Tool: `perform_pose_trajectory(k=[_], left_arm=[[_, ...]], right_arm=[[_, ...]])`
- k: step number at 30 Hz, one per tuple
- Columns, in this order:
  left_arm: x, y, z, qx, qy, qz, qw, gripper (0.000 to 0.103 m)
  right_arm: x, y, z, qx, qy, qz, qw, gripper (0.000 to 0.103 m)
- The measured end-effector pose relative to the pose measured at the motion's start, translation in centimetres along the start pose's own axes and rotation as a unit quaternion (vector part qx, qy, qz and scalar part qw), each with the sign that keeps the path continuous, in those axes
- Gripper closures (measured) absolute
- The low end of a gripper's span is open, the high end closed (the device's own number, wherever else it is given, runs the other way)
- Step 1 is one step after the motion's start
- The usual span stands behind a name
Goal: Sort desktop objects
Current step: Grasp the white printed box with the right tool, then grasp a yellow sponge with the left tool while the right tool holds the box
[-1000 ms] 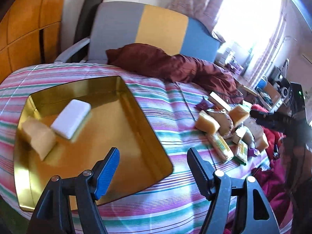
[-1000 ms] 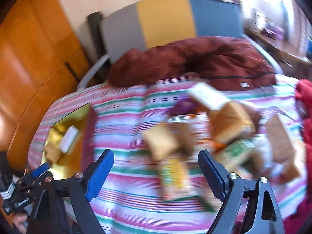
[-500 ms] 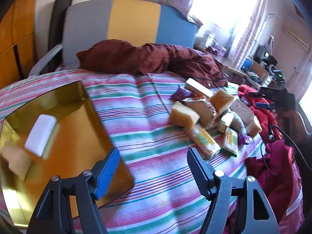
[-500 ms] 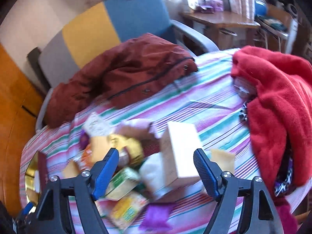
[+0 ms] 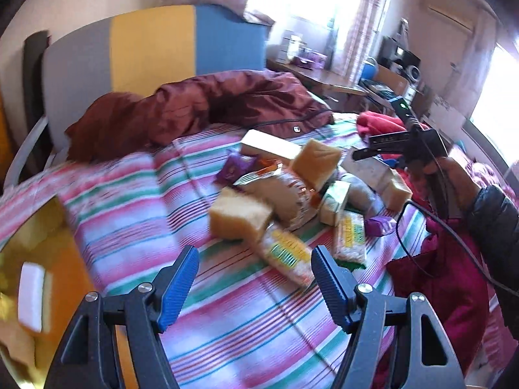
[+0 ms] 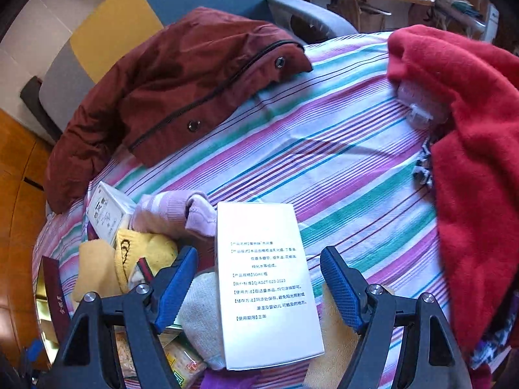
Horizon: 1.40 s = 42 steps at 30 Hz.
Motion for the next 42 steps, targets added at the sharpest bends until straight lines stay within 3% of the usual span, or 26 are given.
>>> perform_pose_trajectory(k=[3, 12, 21, 29, 32, 34, 42], left_arm=[[-1.3, -1.0, -1.6, 0.006, 0.013, -0.016, 0.9998, 0.031], [-5.3, -3.8, -7.8, 0.024, 0.042, -0.092, 0.9946, 0.031], [-7.0, -6.4, -14.0, 0.044, 0.065, -0.125, 0.9891, 0.030], [-8.1, -7.4, -17.6, 0.052, 0.089, -0.179, 0.9785, 0.030], [-8.3, -7.5, -18.5, 0.055, 0.107, -0.177, 0.9767, 0.031], [-8.4, -7.4, -18.9, 0.056, 0.116, -0.173, 0.9765, 0.043], [-7.8, -6.9, -16.7, 0.026, 0.110, -0.124, 0.9857, 0.046]], right_arm=[[0.3, 0.4, -0.5, 0.012, 0.012, 0.017, 1.000, 0.047], [0.9, 0.9, 0.6, -0.010, 0.018, 0.041, 0.999, 0.052], [1.0, -0.3, 1.6, -0.041, 0.012, 0.033, 0.999, 0.052], [1.6, -0.4, 2.1, -0.053, 0.000, 0.038, 0.998, 0.052], [1.8, -0.4, 2.1, -0.054, -0.001, 0.042, 0.998, 0.052], [1.9, -0.4, 2.1, -0.056, 0.003, 0.045, 0.997, 0.052], [2.3, -0.8, 3.5, -0.096, 0.000, 0.052, 0.994, 0.052]])
Point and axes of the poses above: each gripper's, at about its wrist camera, not at the fingertips, and z roughly against the way its jaws point, x to its left, y to its underside, the point moved 2 cm from there along -z, roughly the way its jaws point, and after that the axes turned 8 degrees about -x, right-handed, at the moved point
